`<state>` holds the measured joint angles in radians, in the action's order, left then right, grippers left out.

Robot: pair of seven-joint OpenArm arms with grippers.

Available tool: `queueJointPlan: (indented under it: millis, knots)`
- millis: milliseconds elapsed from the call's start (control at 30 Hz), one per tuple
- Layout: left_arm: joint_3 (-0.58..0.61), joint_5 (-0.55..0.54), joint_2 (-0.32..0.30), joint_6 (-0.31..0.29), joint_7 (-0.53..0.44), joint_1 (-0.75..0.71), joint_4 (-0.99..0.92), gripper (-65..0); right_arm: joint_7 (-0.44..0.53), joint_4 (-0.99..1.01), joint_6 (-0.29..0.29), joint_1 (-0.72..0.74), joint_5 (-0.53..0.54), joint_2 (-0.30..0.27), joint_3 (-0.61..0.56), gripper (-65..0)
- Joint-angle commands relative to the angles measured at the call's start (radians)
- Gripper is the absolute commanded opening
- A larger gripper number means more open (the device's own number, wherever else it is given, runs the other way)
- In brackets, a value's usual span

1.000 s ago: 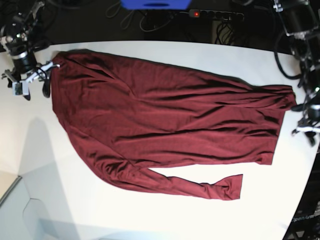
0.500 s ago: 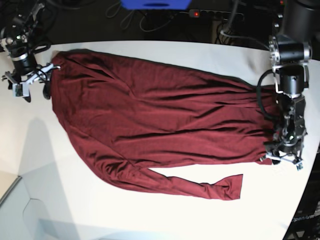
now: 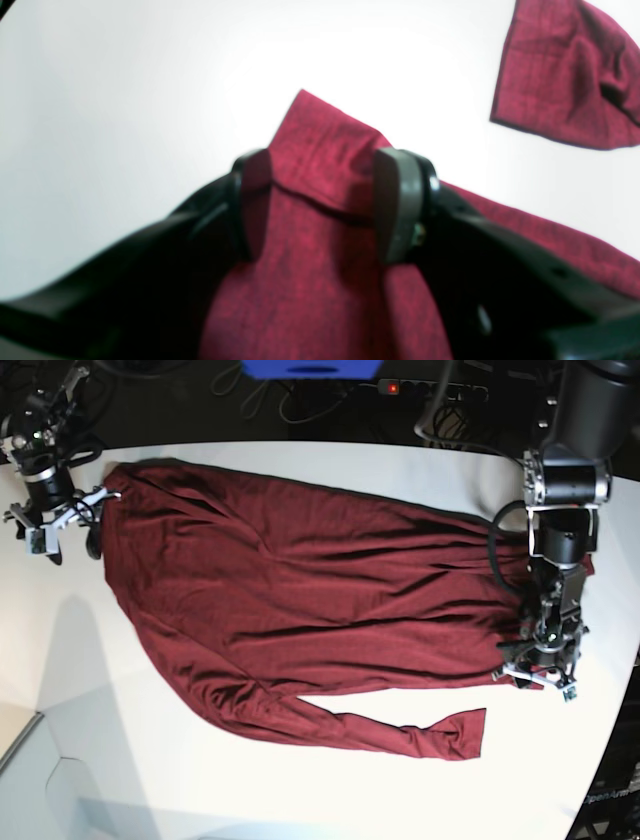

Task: Layout the t-shirt on the table in an organized manner, then fold the t-shirt properly
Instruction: 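Move the left gripper along the shirt side and grasp the hem corner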

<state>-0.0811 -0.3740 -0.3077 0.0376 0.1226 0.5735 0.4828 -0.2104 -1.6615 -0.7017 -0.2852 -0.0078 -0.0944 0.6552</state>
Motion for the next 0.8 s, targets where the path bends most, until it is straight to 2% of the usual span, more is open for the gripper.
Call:
queueJointPlan:
  millis: [0, 167, 767]
  knots:
    - [-0.001, -0.001, -0.017, 0.0, -0.025, 0.032, 0.015, -33.3, 0.029, -0.012, 0.004, 0.007, 0.015, -0.012, 0.005, -25.4]
    - [-0.001, -0.003, -0.04, 0.0, -0.025, 0.03, 0.011, -33.3, 0.029, -0.007, 0.004, 0.008, 0.015, -0.024, -0.001, -25.4]
    - [0.004, -0.001, -0.035, 0.002, -0.025, -0.013, 0.004, -33.3, 0.029, -0.009, 0.004, 0.04, 0.015, -0.026, 0.001, -25.4]
